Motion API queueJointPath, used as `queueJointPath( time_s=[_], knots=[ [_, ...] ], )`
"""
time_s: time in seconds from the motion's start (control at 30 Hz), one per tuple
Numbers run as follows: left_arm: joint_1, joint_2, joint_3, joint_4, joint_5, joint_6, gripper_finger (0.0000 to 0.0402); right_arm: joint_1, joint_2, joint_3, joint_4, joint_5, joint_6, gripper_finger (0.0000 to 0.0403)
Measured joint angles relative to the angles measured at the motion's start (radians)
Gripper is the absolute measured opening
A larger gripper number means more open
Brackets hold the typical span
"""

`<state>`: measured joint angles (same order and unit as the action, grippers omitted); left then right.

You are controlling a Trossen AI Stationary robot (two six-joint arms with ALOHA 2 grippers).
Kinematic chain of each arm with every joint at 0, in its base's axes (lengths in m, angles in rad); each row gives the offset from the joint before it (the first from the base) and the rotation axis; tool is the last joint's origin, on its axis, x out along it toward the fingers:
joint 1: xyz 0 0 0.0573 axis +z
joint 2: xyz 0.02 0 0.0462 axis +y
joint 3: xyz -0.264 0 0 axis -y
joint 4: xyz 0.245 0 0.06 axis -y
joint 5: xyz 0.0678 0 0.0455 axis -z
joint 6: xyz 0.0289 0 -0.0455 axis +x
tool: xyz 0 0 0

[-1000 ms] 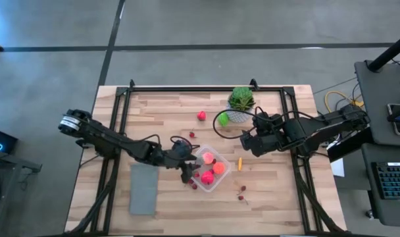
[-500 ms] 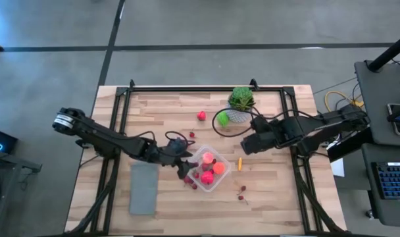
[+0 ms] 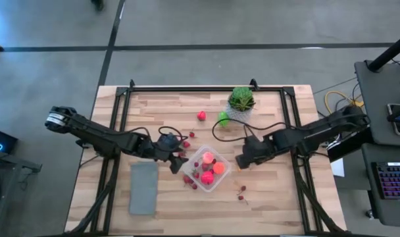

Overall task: Pick and placing Produce into tupperware
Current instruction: Put the yellow squash into the transparent bin

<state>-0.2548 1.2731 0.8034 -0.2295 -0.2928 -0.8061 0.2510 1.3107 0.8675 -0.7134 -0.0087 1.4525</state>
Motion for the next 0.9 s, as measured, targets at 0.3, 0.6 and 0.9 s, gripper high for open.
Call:
queueJointPath(
  time_s=[0.3, 0.6, 0.9],
  knots=[
    [0.0, 0.003, -0.009, 0.002, 0.022, 0.001, 0.027, -0.003, 0.002, -0.115, 0.062, 0.087, 0.197, 0.0327],
    [0.0, 0.003, -0.024, 0.002, 0.022, 0.009, 0.027, -0.009, 0.163, -0.098, 0.125, 0.08, 0.202, 0.0327],
    [0.0, 0.003, -0.024, 0.001, 0.022, 0.009, 0.027, -0.009, 0.298, -0.028, 0.129, 0.064, 0.162, 0.0327]
  ],
)
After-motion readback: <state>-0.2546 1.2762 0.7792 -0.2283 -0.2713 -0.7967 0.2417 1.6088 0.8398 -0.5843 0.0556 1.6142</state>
